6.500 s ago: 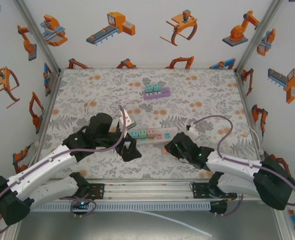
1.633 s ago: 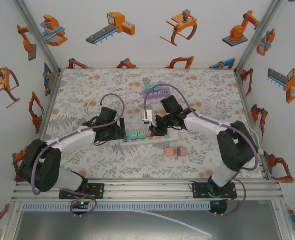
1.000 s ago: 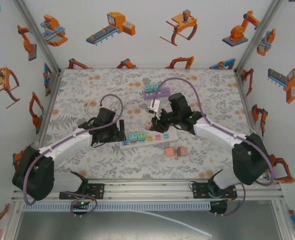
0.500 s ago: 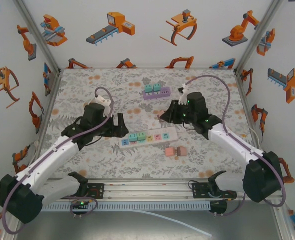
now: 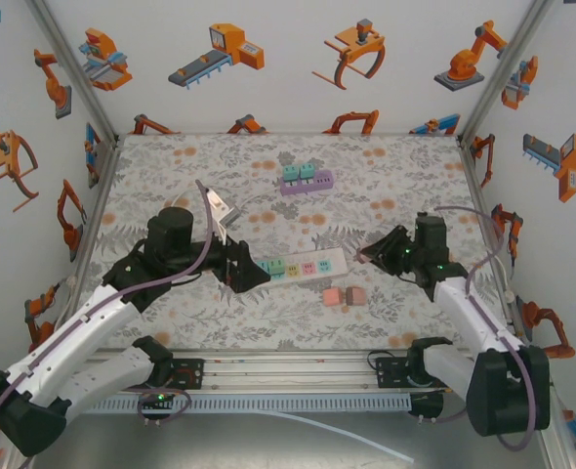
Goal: Pull the plug off the socket
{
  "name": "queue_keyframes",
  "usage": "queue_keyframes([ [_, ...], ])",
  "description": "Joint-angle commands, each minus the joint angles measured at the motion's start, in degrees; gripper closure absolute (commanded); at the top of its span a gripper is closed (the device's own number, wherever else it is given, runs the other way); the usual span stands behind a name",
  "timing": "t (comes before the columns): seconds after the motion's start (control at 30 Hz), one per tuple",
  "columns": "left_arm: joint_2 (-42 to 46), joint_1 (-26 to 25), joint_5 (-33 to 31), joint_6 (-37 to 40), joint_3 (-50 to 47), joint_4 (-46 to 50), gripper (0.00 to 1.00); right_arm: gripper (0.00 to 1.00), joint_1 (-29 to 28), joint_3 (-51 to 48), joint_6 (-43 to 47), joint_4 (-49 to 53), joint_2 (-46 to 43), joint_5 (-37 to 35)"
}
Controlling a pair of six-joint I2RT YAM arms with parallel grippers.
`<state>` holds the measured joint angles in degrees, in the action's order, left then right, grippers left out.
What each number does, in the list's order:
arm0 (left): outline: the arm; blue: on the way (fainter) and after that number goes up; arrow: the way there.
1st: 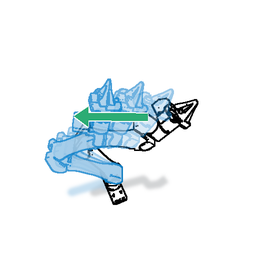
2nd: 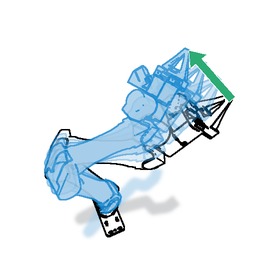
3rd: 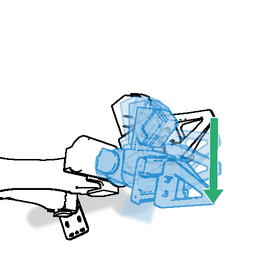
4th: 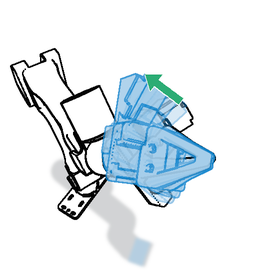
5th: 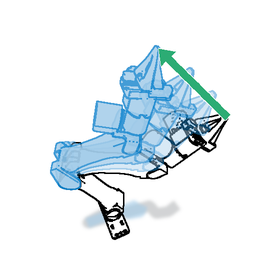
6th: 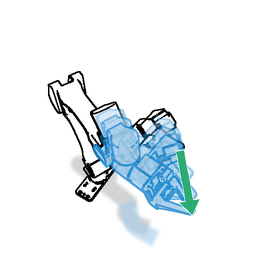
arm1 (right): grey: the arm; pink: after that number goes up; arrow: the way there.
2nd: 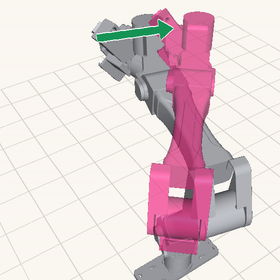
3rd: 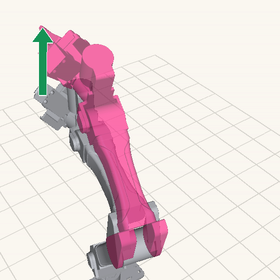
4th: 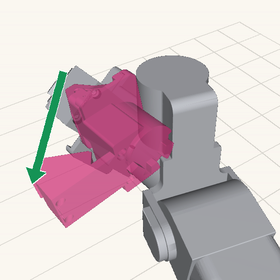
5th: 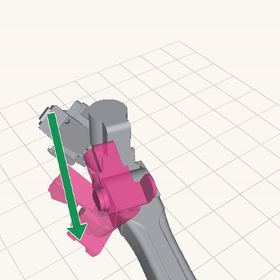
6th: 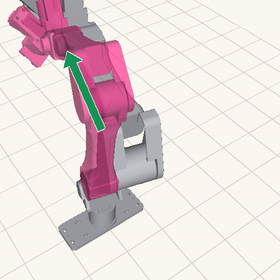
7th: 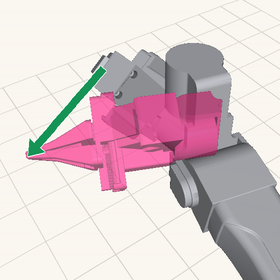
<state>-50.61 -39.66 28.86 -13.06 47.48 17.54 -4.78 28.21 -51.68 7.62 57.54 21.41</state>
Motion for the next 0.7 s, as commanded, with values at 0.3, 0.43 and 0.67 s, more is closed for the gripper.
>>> queue_keyframes([
  [0.3, -1.3, -2.9, 4.5, 2.4, 1.3, 0.1, 0.03, 0.84, 5.7, -11.1, 5.0, 11.8, -14.6, -5.3],
  [0.43, -3.0, -3.4, 4.0, 2.4, 1.6, 0.0, 0.03, 0.83, 5.7, -13.3, 6.0, 9.1, -14.4, -1.7],
  [0.67, -5.1, -4.5, 2.8, 2.9, 2.1, 0.0, 0.03, 0.78, 5.6, -15.9, 6.0, 5.1, -13.4, 4.1],
])
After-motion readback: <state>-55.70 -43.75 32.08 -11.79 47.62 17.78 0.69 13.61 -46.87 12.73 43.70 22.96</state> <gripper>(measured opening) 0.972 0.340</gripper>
